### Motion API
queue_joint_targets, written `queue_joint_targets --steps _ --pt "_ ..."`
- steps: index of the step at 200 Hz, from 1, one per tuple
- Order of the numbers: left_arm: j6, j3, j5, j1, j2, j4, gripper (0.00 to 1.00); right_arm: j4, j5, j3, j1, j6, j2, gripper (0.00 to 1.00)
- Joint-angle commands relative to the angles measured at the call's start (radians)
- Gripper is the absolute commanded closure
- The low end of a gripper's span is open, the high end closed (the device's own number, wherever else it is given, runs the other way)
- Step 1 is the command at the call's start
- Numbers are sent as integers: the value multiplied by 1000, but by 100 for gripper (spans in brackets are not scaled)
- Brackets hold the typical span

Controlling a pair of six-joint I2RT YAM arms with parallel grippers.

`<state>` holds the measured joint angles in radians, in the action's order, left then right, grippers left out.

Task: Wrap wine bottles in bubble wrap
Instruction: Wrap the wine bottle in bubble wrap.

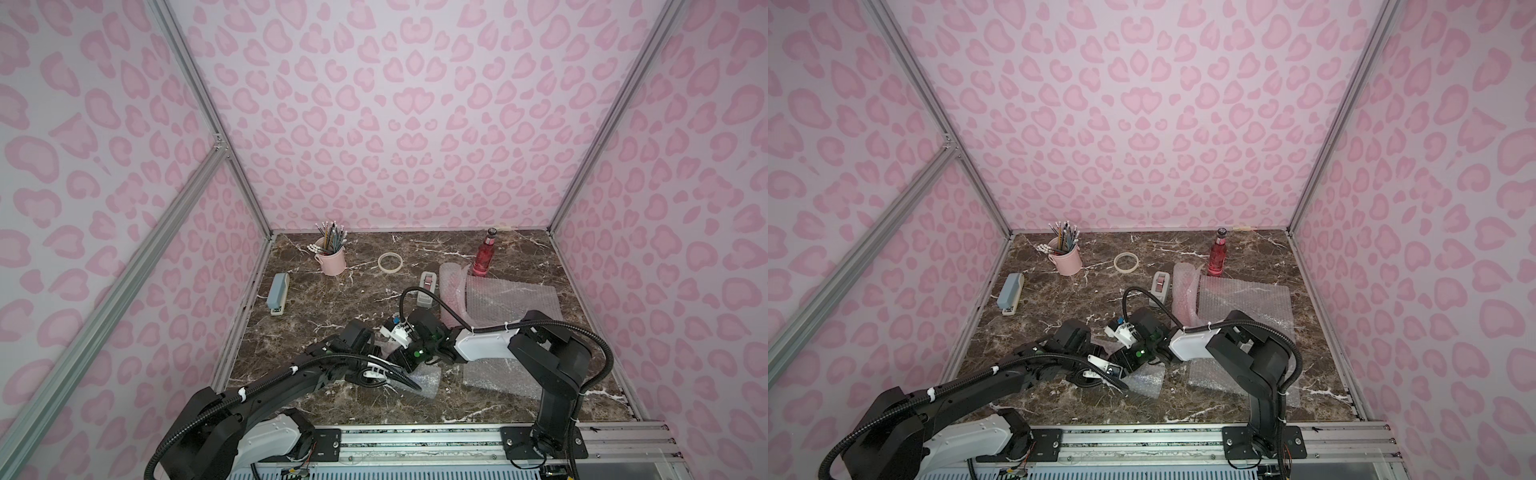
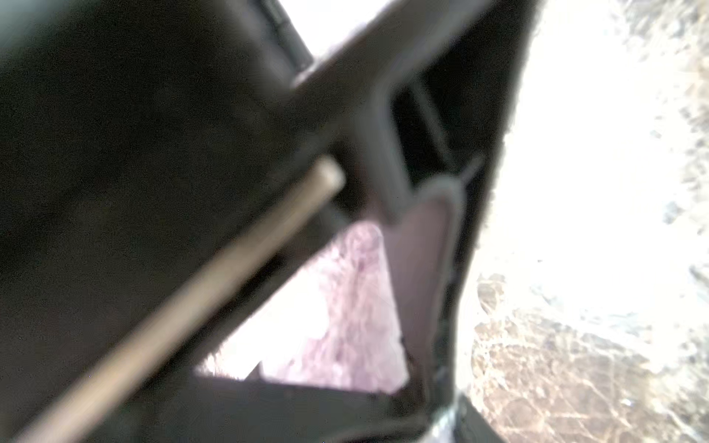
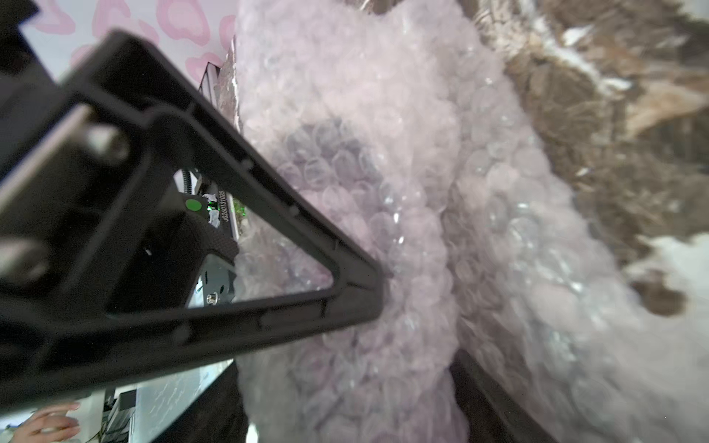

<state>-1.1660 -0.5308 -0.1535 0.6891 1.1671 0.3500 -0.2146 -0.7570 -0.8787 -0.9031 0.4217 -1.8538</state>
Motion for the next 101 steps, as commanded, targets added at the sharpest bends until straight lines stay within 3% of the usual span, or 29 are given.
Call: queue_joint_targets --steps 1,101 --pt "41 -2 91 -20 10 87 38 25 -12 26 -5 -11 37 19" --pt "77 -29 34 -76 -8 148 38 115 60 90 77 -99 240 18"
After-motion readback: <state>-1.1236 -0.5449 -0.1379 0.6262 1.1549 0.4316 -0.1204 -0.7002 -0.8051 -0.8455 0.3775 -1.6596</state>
